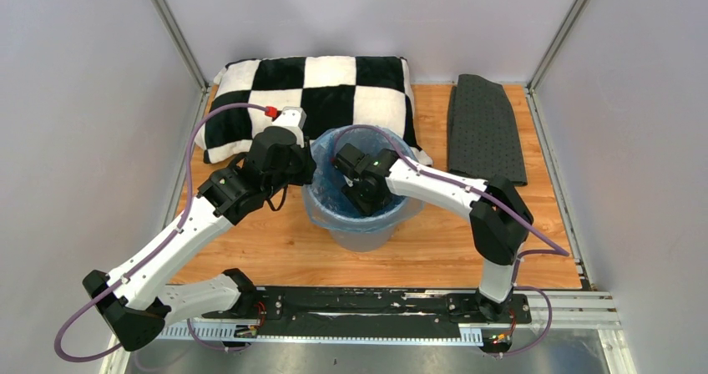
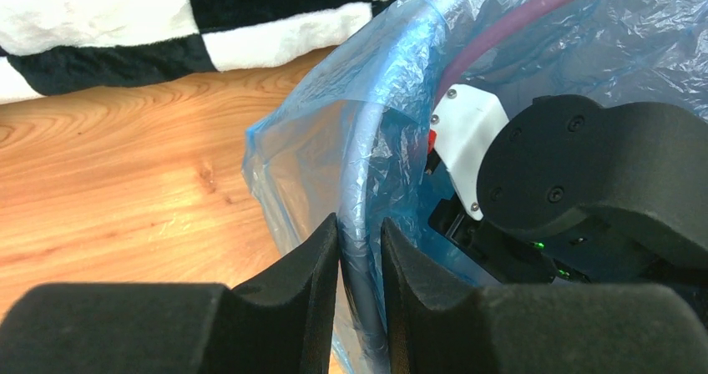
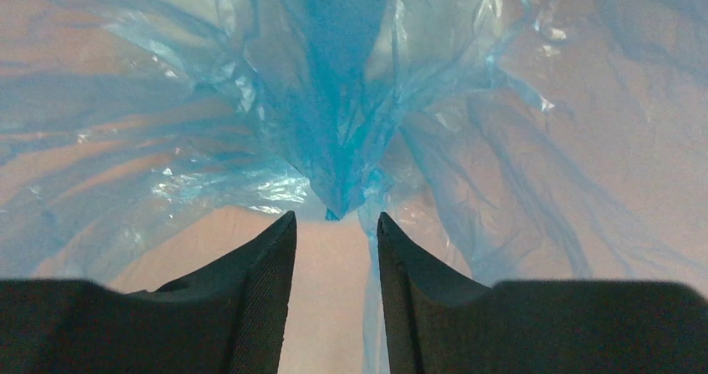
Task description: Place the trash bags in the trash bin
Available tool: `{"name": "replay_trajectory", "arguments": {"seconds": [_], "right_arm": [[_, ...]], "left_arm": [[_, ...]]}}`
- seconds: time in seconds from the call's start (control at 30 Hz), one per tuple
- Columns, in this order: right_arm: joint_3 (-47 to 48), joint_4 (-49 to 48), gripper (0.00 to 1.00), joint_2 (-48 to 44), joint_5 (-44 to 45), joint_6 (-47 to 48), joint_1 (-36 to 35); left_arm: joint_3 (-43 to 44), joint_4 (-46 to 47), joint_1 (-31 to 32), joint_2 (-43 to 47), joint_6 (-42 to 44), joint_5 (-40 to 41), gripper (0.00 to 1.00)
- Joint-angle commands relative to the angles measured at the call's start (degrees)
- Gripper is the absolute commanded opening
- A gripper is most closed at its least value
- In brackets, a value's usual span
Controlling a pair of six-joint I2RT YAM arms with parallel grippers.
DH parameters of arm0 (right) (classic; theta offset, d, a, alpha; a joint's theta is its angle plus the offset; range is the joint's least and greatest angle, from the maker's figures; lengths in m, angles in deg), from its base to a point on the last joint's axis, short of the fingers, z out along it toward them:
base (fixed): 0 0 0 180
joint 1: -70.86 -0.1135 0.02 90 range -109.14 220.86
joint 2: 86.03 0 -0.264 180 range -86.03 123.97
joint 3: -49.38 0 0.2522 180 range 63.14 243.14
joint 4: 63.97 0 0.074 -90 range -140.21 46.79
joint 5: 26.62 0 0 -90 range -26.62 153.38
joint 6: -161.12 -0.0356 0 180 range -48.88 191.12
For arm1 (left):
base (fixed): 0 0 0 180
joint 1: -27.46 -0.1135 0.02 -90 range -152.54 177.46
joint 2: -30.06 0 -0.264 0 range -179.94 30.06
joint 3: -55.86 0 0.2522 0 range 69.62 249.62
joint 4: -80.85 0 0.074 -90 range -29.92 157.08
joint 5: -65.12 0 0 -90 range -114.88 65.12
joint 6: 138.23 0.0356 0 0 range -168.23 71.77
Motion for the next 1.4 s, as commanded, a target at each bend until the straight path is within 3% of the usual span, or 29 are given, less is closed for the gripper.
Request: {"name": "replay_trajectory", "arguments": {"seconds": [0.0, 1.1, 1.37], "right_arm": [[2.6, 2.3, 0.41, 1.8, -1.2, 1.2, 0.6], [6.6, 7.9, 0.4, -6.6, 0.5, 0.7, 0.4], [8.1, 8.2, 0.4, -9.2, 0.3, 0.6, 0.3]], "left_arm": [[1.3, -1.3, 0.5, -0.2, 0.8, -0.2, 0.27], [1.1, -1.0, 0.5, -0.2, 0.6, 0.5, 0.28], [2.1, -1.1, 0.5, 0.3, 0.5, 1.0, 0.34]]}}
